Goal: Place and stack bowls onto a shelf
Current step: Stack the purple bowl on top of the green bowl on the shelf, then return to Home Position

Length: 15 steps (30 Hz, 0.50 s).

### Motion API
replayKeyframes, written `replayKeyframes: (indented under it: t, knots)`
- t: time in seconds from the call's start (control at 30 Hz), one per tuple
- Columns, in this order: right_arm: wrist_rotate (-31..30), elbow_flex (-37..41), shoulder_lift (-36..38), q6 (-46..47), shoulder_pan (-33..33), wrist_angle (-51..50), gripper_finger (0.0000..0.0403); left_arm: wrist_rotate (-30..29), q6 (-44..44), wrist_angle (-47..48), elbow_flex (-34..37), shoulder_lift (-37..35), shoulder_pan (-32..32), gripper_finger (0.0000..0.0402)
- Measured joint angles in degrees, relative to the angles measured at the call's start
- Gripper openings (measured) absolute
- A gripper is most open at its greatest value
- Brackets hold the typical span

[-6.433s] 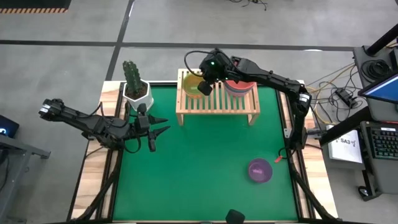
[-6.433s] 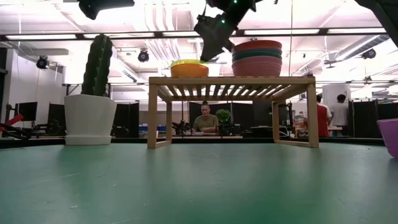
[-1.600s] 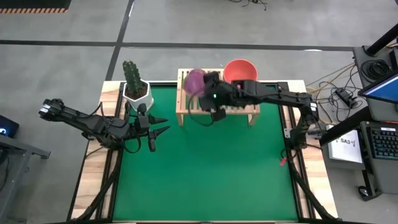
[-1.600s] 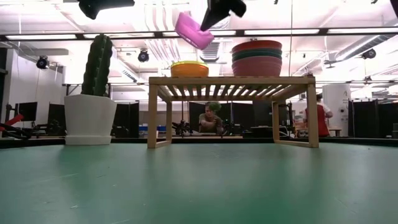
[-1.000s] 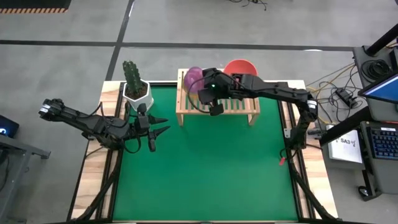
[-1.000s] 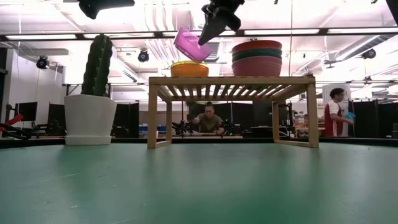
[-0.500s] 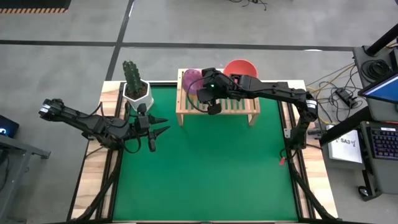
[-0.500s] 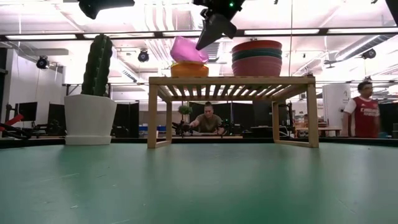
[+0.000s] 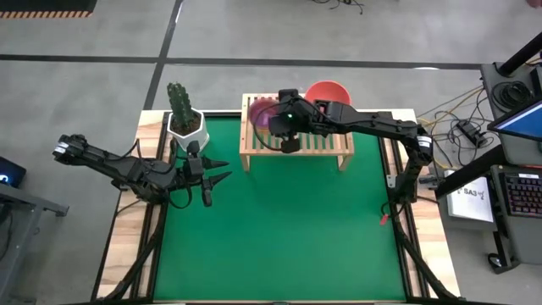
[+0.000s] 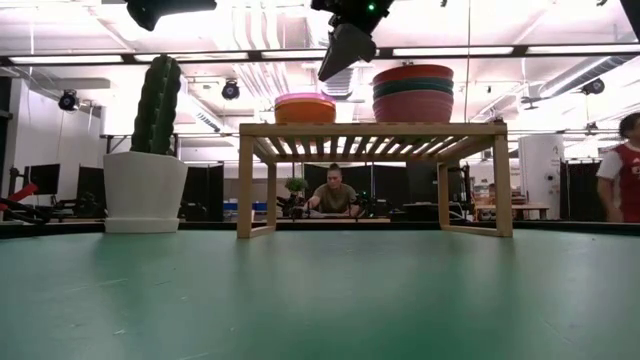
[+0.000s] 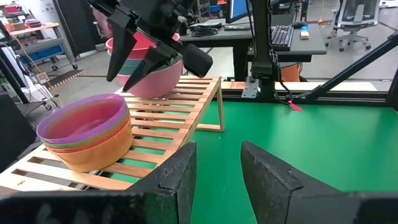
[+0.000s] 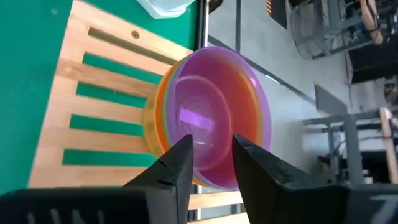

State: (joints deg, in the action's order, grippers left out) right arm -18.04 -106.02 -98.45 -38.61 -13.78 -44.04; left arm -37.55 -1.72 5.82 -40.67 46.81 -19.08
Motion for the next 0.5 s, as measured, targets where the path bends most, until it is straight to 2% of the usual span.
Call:
replayKeyframes:
  t: [0.17, 0.37, 0.5]
  knots:
    - [0.6, 0.0, 0.3, 6.8, 0.0, -0.7, 0.0097, 0.0, 0.0, 0.2, 0.0, 0.0, 0.0, 0.0109]
    - [13.2, 2.3, 2.6, 10.5, 1.7, -4.0, 0.0054, 0.0, 0.0, 1.6, 0.0, 0.0, 0.0, 0.0109]
    - [15.5, 8.4, 6.8, 10.6, 4.1, -3.4, 0.0023, 0.0, -0.1, 3.5, 0.0, 0.0, 0.0, 0.0109]
